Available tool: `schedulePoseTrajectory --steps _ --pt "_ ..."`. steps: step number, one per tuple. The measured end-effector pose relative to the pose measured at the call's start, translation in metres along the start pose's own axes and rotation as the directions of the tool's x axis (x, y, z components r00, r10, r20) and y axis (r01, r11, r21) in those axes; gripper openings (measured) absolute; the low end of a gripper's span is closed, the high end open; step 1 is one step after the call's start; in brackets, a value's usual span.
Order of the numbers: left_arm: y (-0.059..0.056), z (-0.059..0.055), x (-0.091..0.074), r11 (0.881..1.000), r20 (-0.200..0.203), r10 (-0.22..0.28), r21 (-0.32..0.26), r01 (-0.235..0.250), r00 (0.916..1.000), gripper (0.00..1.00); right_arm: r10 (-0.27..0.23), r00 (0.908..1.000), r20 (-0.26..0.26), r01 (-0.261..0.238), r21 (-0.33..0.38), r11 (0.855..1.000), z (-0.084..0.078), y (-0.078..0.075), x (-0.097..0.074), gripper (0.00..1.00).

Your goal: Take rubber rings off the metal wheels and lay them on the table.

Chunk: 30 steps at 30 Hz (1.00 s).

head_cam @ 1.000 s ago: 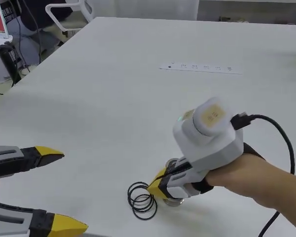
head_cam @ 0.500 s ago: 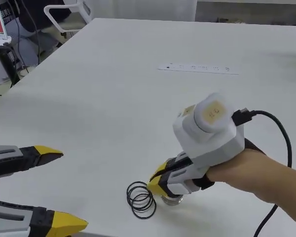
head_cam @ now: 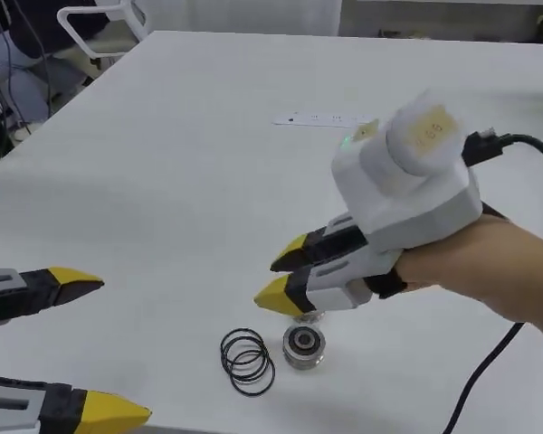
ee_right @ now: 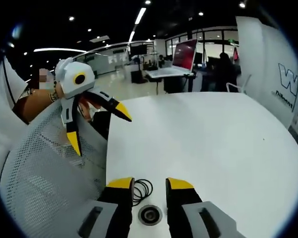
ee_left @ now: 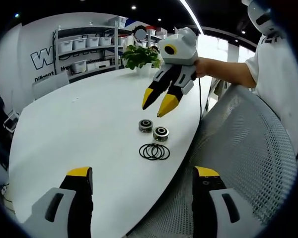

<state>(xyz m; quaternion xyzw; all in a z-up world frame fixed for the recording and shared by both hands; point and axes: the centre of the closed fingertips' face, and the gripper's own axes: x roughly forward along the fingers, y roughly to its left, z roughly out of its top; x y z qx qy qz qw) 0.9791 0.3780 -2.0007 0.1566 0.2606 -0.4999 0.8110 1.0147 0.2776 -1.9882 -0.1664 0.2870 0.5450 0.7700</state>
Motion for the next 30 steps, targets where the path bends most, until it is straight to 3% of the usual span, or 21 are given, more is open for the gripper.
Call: schedulePoseTrajectory --steps 4,6,10,17,23,30 --pt "-0.002 0.009 0.0 1.0 0.052 -0.021 0.001 0.021 0.9984 0.86 -0.015 0.9995 0.029 0.015 -0.005 1.0 0.005 0.002 -0.015 0.28" --pt "-0.002 0.009 0.001 1.0 0.052 -0.027 0.0 0.027 0.9983 0.87 -0.016 0.9988 0.045 0.017 -0.013 1.0 0.006 0.004 -0.023 0.3" --pt "-0.004 0.011 0.001 0.999 0.052 -0.037 0.031 0.036 0.9979 0.9 -0.069 0.9961 0.056 0.071 -0.045 0.996 -0.002 -0.002 -0.037 0.44" --pt "-0.006 0.019 0.0 0.998 0.089 -0.053 0.03 0.05 0.9946 0.94 -0.122 0.9853 0.12 0.118 0.043 0.992 -0.021 -0.004 -0.059 0.53" --pt "-0.001 0.014 0.001 0.999 0.076 -0.043 0.032 0.04 0.9962 0.94 -0.166 0.9753 0.146 0.148 0.126 0.981 -0.037 -0.004 -0.071 0.56" --pt "0.004 0.01 0.0 0.999 0.069 -0.034 0.02 0.032 0.9971 0.94 -0.201 0.9696 0.14 0.171 0.198 0.965 -0.059 -0.006 -0.076 0.59"
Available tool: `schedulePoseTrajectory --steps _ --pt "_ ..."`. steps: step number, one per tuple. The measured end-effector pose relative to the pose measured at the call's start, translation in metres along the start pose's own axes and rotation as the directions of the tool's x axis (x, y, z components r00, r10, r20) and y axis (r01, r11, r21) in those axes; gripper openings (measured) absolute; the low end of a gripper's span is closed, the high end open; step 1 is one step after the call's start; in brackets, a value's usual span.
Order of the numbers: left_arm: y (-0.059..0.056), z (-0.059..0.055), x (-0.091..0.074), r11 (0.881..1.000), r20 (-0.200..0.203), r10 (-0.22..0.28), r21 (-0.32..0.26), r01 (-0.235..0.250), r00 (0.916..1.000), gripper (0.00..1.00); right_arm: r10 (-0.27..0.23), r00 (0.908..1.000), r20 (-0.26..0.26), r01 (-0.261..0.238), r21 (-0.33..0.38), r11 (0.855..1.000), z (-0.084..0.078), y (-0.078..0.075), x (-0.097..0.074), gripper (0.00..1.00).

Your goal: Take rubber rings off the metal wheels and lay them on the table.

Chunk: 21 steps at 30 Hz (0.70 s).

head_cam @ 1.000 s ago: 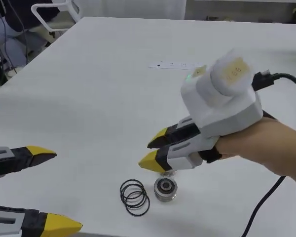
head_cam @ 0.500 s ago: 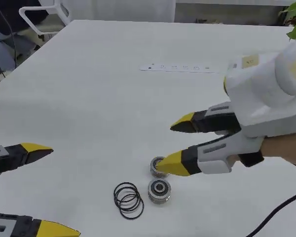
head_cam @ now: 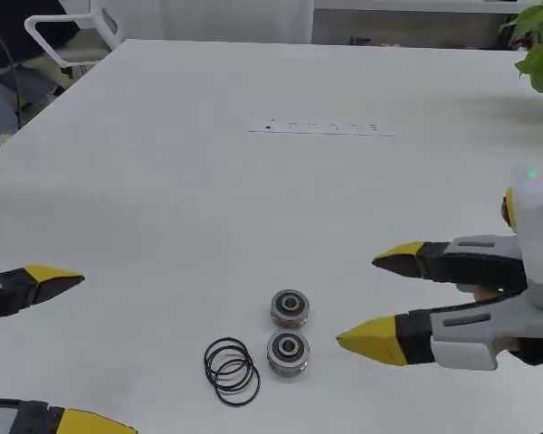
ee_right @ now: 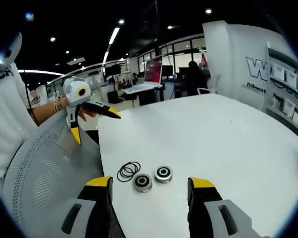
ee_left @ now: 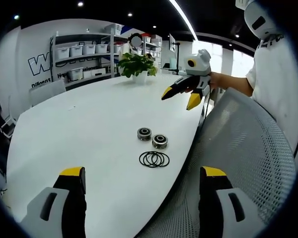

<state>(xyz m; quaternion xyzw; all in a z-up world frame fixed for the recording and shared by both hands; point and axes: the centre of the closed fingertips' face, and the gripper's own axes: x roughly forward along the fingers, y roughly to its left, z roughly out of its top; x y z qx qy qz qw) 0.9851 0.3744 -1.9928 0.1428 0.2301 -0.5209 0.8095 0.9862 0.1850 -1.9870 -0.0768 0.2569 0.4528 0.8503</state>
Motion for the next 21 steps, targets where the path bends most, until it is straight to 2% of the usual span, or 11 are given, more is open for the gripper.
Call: schedulePoseTrajectory --steps 2,10,19,21 --pt "0.001 -0.002 0.0 1.0 0.001 0.0 -0.008 0.0 1.0 0.94 -0.013 0.9999 0.01 0.013 0.019 1.0 -0.005 -0.002 -0.003 0.6" --pt "0.004 -0.008 0.001 1.0 -0.012 0.001 -0.029 -0.001 0.9999 0.94 -0.056 0.9984 -0.008 0.057 0.087 0.995 -0.03 -0.01 -0.011 0.62" --pt "0.004 -0.017 0.004 0.998 -0.033 -0.007 -0.063 0.005 0.9994 0.94 -0.066 0.9962 -0.056 0.073 0.127 0.989 -0.056 -0.009 -0.011 0.66" --pt "0.003 -0.018 0.005 0.998 -0.036 -0.014 -0.066 0.011 0.9992 0.96 -0.066 0.9941 -0.086 0.077 0.141 0.987 -0.067 -0.009 -0.009 0.69"
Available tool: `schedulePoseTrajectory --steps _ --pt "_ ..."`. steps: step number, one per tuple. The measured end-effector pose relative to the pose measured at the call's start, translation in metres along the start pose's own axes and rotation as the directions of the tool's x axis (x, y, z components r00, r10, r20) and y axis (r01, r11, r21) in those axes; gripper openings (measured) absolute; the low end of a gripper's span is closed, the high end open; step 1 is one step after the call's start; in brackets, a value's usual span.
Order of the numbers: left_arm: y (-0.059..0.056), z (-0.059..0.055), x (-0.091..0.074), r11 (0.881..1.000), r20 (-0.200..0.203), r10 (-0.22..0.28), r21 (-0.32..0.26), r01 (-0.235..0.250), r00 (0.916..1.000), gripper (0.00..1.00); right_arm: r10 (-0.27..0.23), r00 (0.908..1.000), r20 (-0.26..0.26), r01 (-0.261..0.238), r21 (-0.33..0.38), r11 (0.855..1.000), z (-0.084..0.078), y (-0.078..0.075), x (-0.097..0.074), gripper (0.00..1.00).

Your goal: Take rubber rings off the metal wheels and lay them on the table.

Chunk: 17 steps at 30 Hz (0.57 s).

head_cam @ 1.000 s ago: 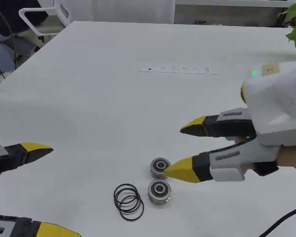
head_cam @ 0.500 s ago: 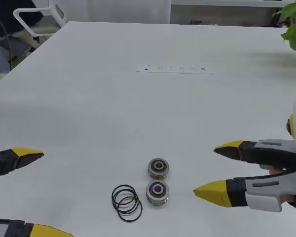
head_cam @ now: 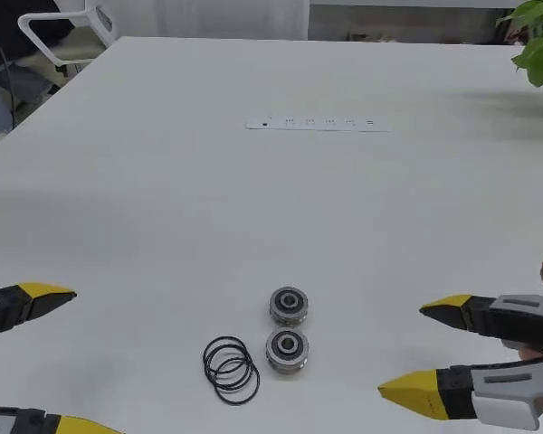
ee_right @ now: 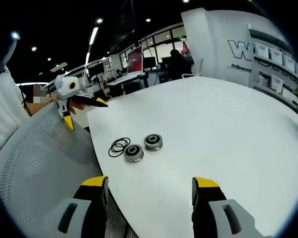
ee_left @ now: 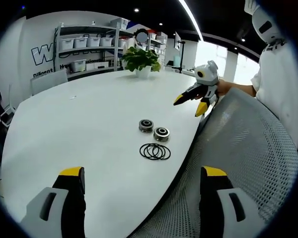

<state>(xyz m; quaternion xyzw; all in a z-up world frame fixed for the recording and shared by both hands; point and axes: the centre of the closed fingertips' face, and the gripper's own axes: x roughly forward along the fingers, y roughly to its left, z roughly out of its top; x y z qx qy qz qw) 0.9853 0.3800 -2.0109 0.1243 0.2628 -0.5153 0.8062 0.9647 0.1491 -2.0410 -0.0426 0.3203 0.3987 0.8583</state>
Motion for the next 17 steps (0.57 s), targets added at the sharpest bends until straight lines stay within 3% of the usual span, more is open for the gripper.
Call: schedulePoseTrajectory --steps 7,17 --pt "-0.001 -0.005 0.002 1.0 -0.016 -0.004 -0.023 0.004 0.9999 0.97 0.009 0.9993 -0.037 -0.009 0.023 1.0 -0.016 0.003 0.006 0.74" --pt "-0.001 -0.008 0.003 0.999 -0.026 -0.012 -0.04 0.011 0.9996 0.97 0.012 0.9971 -0.075 -0.01 0.021 1.0 -0.025 0.006 0.008 0.81"
